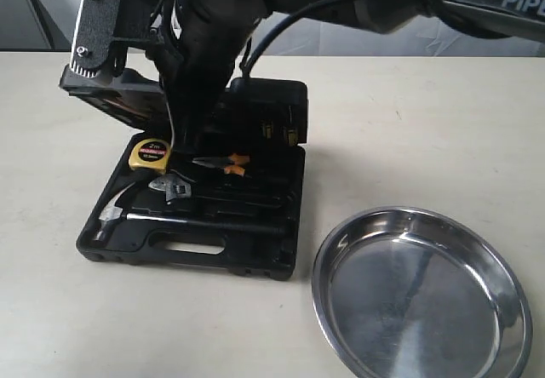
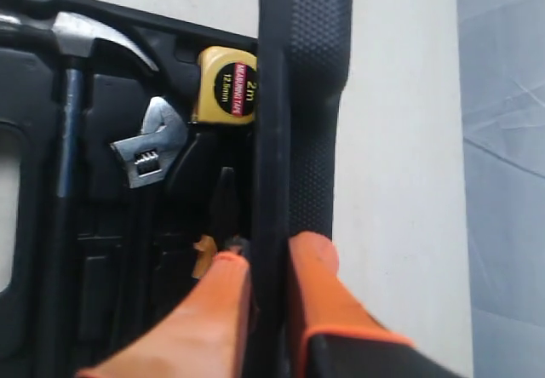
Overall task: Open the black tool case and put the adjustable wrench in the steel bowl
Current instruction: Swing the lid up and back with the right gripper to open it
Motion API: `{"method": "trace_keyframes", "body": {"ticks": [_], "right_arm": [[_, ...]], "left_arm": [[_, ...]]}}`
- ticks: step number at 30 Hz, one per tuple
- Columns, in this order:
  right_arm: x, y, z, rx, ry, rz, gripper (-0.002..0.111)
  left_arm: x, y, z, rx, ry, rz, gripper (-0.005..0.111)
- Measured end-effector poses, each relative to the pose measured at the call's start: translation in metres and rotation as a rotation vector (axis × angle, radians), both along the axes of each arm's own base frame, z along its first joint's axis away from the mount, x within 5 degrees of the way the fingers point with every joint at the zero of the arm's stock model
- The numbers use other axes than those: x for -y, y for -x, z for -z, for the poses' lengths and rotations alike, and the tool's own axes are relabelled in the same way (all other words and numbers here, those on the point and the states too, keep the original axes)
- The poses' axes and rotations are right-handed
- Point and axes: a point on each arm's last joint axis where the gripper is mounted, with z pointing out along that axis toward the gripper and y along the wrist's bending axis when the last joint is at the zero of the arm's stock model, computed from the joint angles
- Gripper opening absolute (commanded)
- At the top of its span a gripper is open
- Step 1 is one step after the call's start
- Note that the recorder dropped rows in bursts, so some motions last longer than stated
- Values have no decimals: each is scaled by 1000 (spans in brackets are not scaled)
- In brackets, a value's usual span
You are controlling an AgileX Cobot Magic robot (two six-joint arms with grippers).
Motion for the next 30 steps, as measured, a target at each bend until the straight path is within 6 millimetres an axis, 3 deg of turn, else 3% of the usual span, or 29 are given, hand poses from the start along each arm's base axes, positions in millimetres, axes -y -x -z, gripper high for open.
{"method": "trace_keyframes", "body": {"ticks": [16,30], "right_arm": [[-6,-23,6,223,15,66,-1],[-5,-32,4,313,-5,104,-1]], "left_arm": [[0,0,0,0,0,0,0],[0,0,0,0,0,0,0]]}}
